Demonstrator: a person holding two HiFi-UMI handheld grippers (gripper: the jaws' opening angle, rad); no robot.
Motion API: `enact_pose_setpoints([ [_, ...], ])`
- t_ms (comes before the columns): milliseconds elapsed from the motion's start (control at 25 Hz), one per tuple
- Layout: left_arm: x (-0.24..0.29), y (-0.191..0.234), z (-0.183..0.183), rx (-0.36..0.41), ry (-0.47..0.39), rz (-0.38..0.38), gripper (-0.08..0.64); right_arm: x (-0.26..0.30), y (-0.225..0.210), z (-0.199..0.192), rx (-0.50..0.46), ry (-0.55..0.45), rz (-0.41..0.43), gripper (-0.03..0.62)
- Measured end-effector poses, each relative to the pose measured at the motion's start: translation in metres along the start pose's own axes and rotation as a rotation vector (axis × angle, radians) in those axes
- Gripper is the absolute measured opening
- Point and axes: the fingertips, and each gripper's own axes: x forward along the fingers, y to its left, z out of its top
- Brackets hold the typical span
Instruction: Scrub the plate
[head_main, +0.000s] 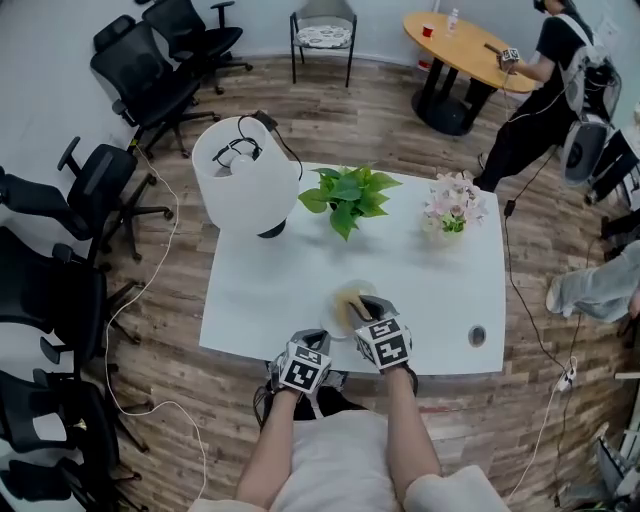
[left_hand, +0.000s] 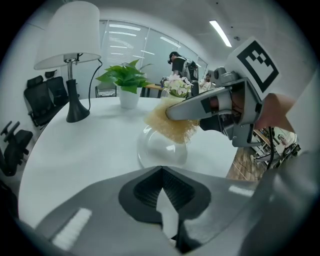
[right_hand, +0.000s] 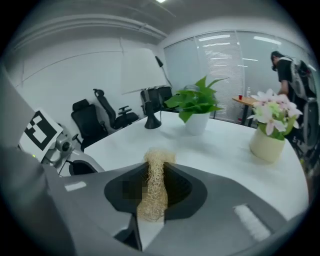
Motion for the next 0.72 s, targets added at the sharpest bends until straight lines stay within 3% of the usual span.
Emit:
enact_pose_setpoints([
  [80,0.006,0.002,-0.005,-0.025,0.02,0.007,0.001,0.011,0.01,-0.003,-0.058,0.039,0.038,0.104],
  [280,0.017,0.003,-0.014,-0.028,0.087,0.024,0.001,0.031,0.023,-0.036,-0.073,0.138,0.079,0.103],
  [600,0.018,-0.003,-0.007,0.0,0.067,0.002,0.001,0.033,0.024,-0.043,-0.014,0.107,0.062,0.1],
  [720,0.023,-0.006,-0.009,0.045,0.116,0.011,0.001,0.034,0.024,-0.043,-0.009,0.099,0.064,0.1],
])
